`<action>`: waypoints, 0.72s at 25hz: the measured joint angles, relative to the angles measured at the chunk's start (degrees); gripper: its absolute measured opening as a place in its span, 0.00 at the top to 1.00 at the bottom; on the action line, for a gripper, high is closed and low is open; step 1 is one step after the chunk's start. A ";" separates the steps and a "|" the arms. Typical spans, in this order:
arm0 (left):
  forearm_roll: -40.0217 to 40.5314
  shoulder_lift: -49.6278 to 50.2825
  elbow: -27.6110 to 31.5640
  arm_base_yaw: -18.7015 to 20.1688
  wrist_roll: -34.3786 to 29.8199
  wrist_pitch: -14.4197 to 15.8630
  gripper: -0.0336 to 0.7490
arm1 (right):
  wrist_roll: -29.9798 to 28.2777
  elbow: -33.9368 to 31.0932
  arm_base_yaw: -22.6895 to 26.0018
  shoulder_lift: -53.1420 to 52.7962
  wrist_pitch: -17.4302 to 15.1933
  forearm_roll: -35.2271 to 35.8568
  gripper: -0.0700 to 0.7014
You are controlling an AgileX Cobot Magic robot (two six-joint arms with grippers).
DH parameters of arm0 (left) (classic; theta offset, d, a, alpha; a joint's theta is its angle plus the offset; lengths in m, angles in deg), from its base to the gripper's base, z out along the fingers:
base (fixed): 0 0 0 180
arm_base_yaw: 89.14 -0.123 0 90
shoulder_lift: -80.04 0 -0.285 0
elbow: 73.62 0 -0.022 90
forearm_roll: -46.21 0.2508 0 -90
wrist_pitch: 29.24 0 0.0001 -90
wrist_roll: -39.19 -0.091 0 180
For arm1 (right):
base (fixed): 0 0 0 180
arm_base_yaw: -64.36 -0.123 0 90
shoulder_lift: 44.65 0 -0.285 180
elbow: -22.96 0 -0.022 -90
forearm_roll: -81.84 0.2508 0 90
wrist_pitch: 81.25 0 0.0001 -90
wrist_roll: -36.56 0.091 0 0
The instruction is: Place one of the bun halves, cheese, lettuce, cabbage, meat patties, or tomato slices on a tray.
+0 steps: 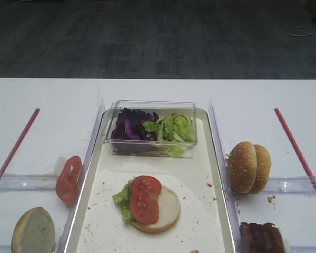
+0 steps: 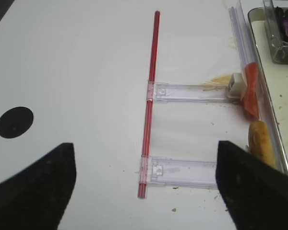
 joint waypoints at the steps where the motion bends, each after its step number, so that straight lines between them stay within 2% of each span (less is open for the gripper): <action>1: -0.13 -0.09 0.00 0.00 0.00 0.00 0.21 | 0.00 0.00 0.00 0.00 0.00 0.00 0.02; 18: -0.57 -0.13 0.00 0.00 -0.02 0.12 0.22 | 0.11 0.00 0.00 0.00 0.00 0.00 0.02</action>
